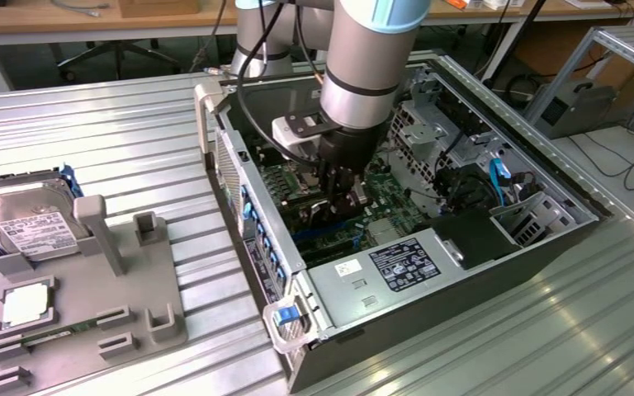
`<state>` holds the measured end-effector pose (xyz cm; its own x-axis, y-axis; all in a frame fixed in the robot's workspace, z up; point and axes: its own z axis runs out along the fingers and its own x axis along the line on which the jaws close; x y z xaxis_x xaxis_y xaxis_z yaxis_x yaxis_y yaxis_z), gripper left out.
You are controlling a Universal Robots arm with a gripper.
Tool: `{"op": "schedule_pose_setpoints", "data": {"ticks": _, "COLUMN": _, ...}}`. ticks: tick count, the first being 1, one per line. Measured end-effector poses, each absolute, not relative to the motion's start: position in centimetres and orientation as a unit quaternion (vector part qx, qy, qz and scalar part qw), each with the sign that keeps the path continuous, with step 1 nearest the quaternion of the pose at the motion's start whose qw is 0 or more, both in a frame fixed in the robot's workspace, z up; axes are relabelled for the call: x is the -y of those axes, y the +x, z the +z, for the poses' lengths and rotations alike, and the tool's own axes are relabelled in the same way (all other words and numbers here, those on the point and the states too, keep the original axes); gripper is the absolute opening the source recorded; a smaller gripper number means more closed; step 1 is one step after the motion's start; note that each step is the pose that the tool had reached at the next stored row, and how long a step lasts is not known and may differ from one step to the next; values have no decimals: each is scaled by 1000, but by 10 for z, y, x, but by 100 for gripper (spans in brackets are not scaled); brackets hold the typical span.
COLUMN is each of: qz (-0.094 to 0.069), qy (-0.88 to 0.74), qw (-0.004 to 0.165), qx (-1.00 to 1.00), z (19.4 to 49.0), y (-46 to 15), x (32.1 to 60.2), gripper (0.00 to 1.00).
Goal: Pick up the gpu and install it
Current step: 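Insert the gpu into the slot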
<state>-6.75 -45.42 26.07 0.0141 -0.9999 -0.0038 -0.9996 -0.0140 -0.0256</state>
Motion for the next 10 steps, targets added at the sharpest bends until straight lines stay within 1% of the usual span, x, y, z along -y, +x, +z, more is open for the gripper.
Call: {"op": "schedule_pose_setpoints", "data": {"ticks": 10, "qz": -8, "qy": -700, "qw": 10, "qx": -714, "z": 261, "y": -68, "x": 454, "gripper": 27}}
